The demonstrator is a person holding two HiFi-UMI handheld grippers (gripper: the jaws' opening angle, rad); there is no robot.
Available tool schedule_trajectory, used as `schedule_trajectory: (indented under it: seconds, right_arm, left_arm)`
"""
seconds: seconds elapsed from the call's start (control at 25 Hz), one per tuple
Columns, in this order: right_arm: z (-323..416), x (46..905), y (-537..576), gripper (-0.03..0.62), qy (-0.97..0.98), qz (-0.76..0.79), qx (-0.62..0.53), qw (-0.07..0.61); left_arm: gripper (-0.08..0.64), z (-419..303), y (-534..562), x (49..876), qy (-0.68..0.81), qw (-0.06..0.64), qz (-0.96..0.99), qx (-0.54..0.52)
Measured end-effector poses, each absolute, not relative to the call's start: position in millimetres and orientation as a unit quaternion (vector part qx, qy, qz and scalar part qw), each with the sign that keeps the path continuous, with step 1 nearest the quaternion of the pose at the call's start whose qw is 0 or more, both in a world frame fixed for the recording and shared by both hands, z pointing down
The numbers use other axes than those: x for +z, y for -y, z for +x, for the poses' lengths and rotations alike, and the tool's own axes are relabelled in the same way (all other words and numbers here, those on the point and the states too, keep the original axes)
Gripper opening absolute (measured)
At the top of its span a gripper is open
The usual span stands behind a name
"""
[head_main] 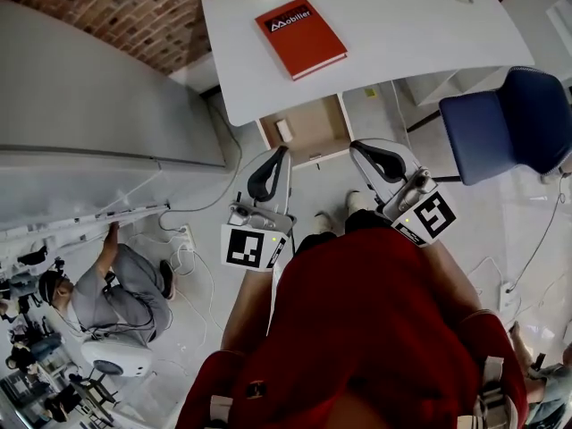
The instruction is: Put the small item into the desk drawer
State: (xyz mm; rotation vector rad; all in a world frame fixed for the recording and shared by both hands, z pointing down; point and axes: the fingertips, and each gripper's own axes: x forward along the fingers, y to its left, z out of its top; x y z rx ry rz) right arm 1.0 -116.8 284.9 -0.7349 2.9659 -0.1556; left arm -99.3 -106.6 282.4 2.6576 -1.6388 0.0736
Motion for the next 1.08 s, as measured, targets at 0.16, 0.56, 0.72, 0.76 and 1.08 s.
schedule_trajectory:
  seconds: [0.16, 0.56, 0.72, 0.76, 1.08]
  right_arm:
    - [1.8, 278.0, 115.1, 0.011, -0.968, -0.243, -0.041, 0.040]
    - [-1.9, 275.5, 108.7, 0.011, -0.969, -0.242, -0.035, 0.036]
    - [3.5, 275.7, 109.1, 0.011, -0.967, -0.248, -0.035, 0.035]
    - [4.1, 275.5, 108.9, 0.011, -0.967, -0.249, -0.035, 0.035]
    - [3.4, 275.1, 104.9, 0.011, -0.967, -0.252, -0.032, 0.033]
  left_arm:
    - [0.003, -99.1, 106.8, 275.6, 0.525, 0.006, 0.851, 0.018]
    - [0.003, -109.4, 100.8, 278.8, 0.528, 0.011, 0.849, 0.016]
    - [0.002, -108.0, 99.3, 278.7, 0.526, 0.011, 0.850, 0.014]
    - [0.003, -107.8, 98.5, 278.3, 0.526, 0.011, 0.851, 0.013]
    - [0.003, -107.9, 93.6, 278.4, 0.523, 0.013, 0.852, 0.011]
